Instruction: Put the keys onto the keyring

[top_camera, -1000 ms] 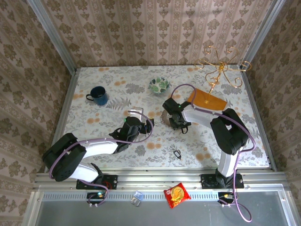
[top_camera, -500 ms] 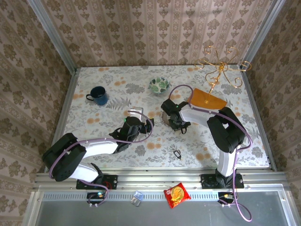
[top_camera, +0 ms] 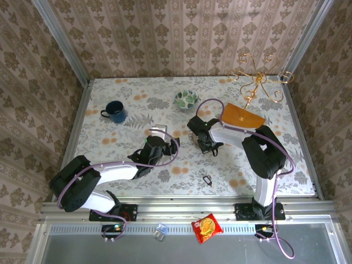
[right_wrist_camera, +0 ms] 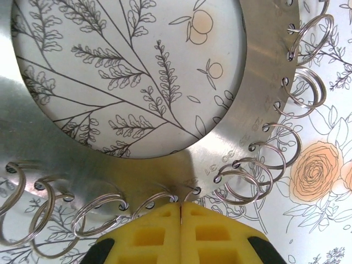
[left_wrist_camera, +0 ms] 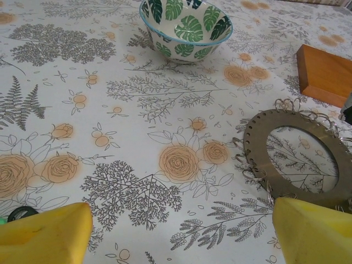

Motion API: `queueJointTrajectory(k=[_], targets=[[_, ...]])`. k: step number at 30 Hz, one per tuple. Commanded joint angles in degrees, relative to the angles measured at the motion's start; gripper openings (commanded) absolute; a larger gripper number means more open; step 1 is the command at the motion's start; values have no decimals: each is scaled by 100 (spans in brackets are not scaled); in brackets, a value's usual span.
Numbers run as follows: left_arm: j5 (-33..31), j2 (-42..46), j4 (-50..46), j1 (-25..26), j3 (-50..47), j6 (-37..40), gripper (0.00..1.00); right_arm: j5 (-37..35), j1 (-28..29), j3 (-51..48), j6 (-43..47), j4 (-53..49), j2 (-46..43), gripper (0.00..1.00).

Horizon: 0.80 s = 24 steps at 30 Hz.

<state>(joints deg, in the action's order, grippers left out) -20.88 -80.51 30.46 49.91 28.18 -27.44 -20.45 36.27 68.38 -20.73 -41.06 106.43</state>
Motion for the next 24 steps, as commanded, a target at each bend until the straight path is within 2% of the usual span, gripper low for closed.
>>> queueJointTrajectory(k=[1, 8, 10, 17, 24], targets=[[-159, 114, 0, 20, 107, -90, 86, 549, 38, 99, 2, -158, -352, 0], [-183, 106, 4, 25, 117, -88, 86, 2089, -61, -43, -274, 208, -679, 0], [-179, 97, 6, 28, 117, -95, 86, 2335, -123, -128, -347, 339, -661, 0], [-186, 123, 13, 21, 82, -82, 86, 2557, -344, -378, -440, 592, -552, 0], [-206, 106, 30, 26, 73, -68, 86, 2371, -366, -376, -357, 499, -380, 0]])
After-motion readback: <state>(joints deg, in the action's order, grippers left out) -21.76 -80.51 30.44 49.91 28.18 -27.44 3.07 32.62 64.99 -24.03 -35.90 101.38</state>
